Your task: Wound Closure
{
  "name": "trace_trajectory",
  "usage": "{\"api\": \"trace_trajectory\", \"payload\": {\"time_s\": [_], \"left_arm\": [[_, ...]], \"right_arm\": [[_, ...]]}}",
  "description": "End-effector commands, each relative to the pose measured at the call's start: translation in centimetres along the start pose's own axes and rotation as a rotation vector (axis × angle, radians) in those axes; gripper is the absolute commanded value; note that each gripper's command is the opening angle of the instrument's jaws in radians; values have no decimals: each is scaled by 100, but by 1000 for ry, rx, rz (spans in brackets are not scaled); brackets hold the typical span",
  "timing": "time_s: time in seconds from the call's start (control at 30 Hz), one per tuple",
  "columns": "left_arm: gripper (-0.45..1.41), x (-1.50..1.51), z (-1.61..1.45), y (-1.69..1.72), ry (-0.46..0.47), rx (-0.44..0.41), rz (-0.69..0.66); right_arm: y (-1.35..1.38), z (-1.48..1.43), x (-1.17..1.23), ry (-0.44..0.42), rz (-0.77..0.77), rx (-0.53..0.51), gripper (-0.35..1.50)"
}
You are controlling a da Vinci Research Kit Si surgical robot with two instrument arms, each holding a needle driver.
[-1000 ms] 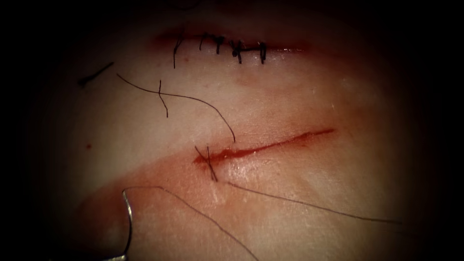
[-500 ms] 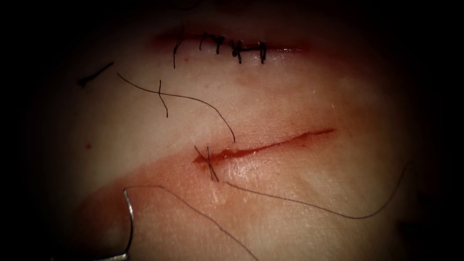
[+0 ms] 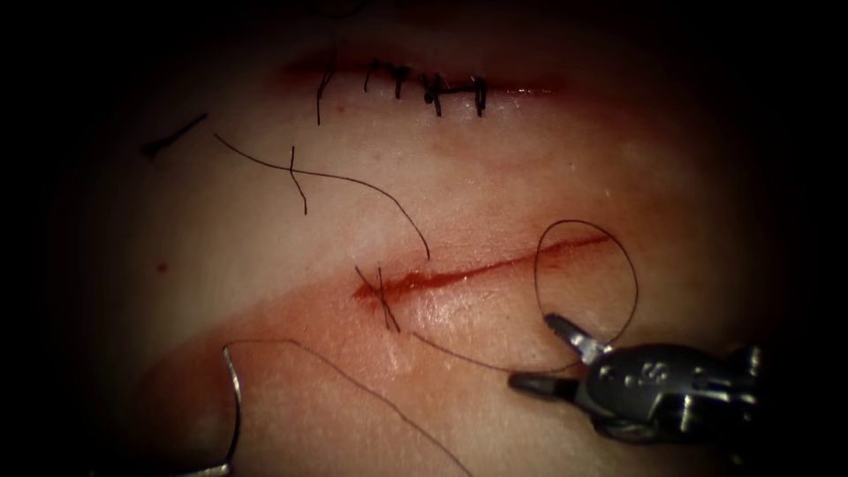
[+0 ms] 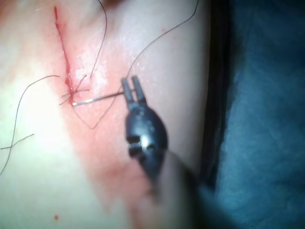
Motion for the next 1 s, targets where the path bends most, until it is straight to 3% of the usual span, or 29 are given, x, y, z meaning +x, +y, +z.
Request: {"api": "trace_trajectory", "payload": {"time_s": [0.03,0.13,0.23,0.33,0.37,0.4,0.47,0.6,0.77,0.9,1.0], "left_arm": [[-45,-7,7,5,2,-3,-3],[-45,-7,7,4,2,-3,-3],[-45,-7,8,5,1,-2,-3],[-45,-8,9,6,1,-1,-2],[-45,-8,10,6,1,0,-2],[-45,-8,10,6,1,0,-2],[-45,-8,11,6,1,1,-2],[-45,-9,11,6,1,0,-1],[-45,-10,11,5,1,0,-1],[-45,-10,10,5,1,-1,-1],[-45,-10,10,5,1,0,-1]], "right_arm": [[2,-4,-14,-3,-6,13,136],[14,-25,-39,-70,-27,25,133],[27,-51,-71,-246,-55,-23,130],[55,-77,-92,-393,-59,-193,131],[74,-92,-102,-444,-60,-306,135],[74,-92,-102,-444,-60,-306,135],[102,-114,-115,-519,-70,-436,140],[126,-130,-116,-539,-55,-531,143],[149,-145,-92,-493,-105,-611,141],[165,-156,-66,-458,-91,-637,146],[169,-154,-48,-385,-73,-585,146]]}}
